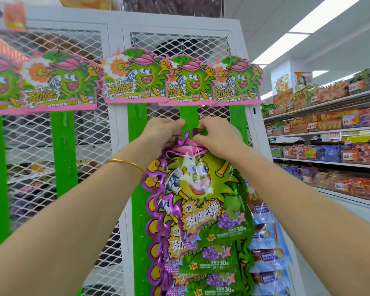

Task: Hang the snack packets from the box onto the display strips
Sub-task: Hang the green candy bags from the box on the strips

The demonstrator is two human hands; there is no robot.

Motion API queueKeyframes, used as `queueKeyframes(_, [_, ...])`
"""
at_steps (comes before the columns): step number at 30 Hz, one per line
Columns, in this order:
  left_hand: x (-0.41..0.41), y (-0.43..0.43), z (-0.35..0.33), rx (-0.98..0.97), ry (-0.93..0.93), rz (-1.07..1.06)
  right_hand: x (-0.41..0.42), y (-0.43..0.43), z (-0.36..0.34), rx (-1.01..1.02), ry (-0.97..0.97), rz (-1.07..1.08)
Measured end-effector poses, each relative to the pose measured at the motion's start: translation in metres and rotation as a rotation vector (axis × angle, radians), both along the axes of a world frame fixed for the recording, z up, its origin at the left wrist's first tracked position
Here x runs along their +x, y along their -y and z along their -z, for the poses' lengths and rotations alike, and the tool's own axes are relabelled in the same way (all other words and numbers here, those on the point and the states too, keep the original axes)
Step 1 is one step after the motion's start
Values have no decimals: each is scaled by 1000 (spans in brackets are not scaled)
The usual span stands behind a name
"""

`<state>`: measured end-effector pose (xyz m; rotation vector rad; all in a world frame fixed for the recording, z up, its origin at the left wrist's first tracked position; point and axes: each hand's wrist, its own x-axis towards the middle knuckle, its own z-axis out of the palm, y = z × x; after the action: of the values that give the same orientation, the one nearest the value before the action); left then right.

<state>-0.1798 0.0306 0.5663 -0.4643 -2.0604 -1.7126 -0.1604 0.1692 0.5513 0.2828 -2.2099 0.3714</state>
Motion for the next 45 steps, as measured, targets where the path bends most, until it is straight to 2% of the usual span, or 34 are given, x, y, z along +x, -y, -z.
queueKeyframes(3, [9,1,11,-294,-223,-124,0,0,12,-37,-48,22])
queueKeyframes(5, [14,3,22,-395,-356,-229,1,1,19,-30,-106,73])
queueKeyframes(9, [34,21,60,-370,-531,-324,16,2,45,10,-327,181])
queueKeyframes(11, [51,32,97,-328,-536,-316,39,7,73,-45,-403,103])
queueKeyframes(13, [73,44,150,-312,-480,-303,66,19,116,-105,-371,-73])
queueKeyframes(15, [97,59,218,-344,-361,-267,94,33,177,-122,-223,-256])
queueKeyframes(18, [132,86,330,-374,-59,-207,129,48,291,-125,158,-410])
queueKeyframes(22, [186,122,448,-404,267,-144,152,53,443,-217,728,-340])
queueKeyframes(24, [202,134,479,-471,362,-119,155,51,502,-251,942,-269])
queueKeyframes(27, [203,146,507,-596,411,-111,154,48,568,-292,1219,-164])
queueKeyframes(29, [195,149,518,-675,429,-106,152,51,604,-215,1368,-132])
queueKeyframes(32, [179,148,527,-670,514,-108,158,64,648,-150,1581,-58])
queueKeyframes(35, [168,144,533,-588,568,-124,167,80,676,-40,1723,1])
queueKeyframes(38, [162,142,537,-547,626,-134,174,88,690,61,1692,87])
queueKeyframes(45, [162,131,544,-533,677,-60,159,71,674,-217,1558,204])
